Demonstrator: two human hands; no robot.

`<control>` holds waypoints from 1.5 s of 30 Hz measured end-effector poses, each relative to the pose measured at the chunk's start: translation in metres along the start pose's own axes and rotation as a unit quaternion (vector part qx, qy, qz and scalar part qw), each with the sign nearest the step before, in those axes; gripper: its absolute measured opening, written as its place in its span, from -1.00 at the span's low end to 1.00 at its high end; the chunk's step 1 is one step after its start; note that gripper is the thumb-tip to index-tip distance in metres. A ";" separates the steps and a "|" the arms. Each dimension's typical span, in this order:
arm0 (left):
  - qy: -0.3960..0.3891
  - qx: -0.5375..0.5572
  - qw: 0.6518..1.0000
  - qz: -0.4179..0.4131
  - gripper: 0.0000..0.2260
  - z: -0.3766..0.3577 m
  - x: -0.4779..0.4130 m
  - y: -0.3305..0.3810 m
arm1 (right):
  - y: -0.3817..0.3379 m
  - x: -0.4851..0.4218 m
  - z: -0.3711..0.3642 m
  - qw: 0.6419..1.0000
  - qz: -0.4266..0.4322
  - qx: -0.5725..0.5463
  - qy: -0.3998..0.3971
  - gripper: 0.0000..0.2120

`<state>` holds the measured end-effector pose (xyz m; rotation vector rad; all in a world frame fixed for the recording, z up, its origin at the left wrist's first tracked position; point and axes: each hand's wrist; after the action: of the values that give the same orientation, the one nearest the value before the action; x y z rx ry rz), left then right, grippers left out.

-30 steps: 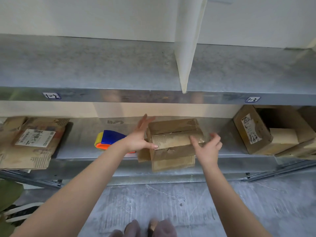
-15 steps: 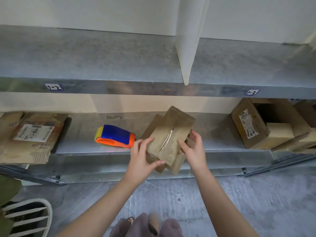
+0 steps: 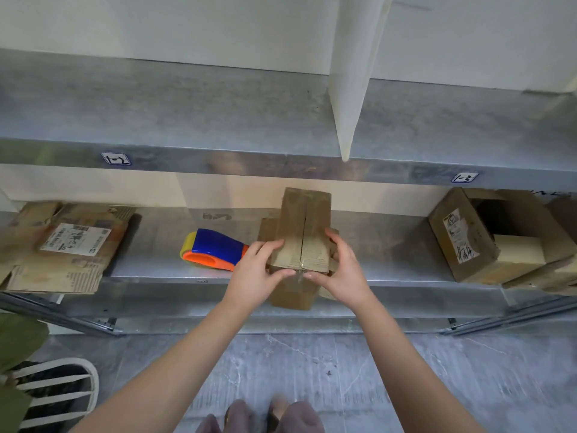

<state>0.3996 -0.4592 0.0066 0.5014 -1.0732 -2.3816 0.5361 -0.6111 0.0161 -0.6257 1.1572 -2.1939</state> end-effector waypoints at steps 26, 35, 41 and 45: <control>-0.102 -0.299 0.933 -0.171 -0.48 0.051 -0.014 -0.001 | 0.002 0.028 0.001 0.959 0.101 0.229 0.130 -0.54; -0.148 -0.394 0.896 -0.141 -0.40 0.102 0.024 -0.063 | -0.026 0.046 -0.087 0.952 0.155 0.263 0.036 -0.53; -0.156 -0.402 0.884 -0.181 -0.45 0.121 0.000 -0.096 | -0.029 0.015 -0.142 0.954 0.090 0.283 -0.027 -0.46; -0.190 -0.400 0.876 -0.189 -0.37 0.122 -0.029 -0.107 | -0.023 0.003 -0.165 0.959 0.012 0.283 -0.028 -0.45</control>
<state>0.3323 -0.3087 0.0048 -0.0803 -0.0182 -3.0546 0.4231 -0.5071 -0.0495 -0.4150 0.4559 -2.3159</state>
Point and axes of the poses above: each hand's wrist, its own x-axis away from the middle knuckle, its own z-axis out of the back of the hand, y = z × x, and after that the axes turned 3 degrees about -z, right-handed
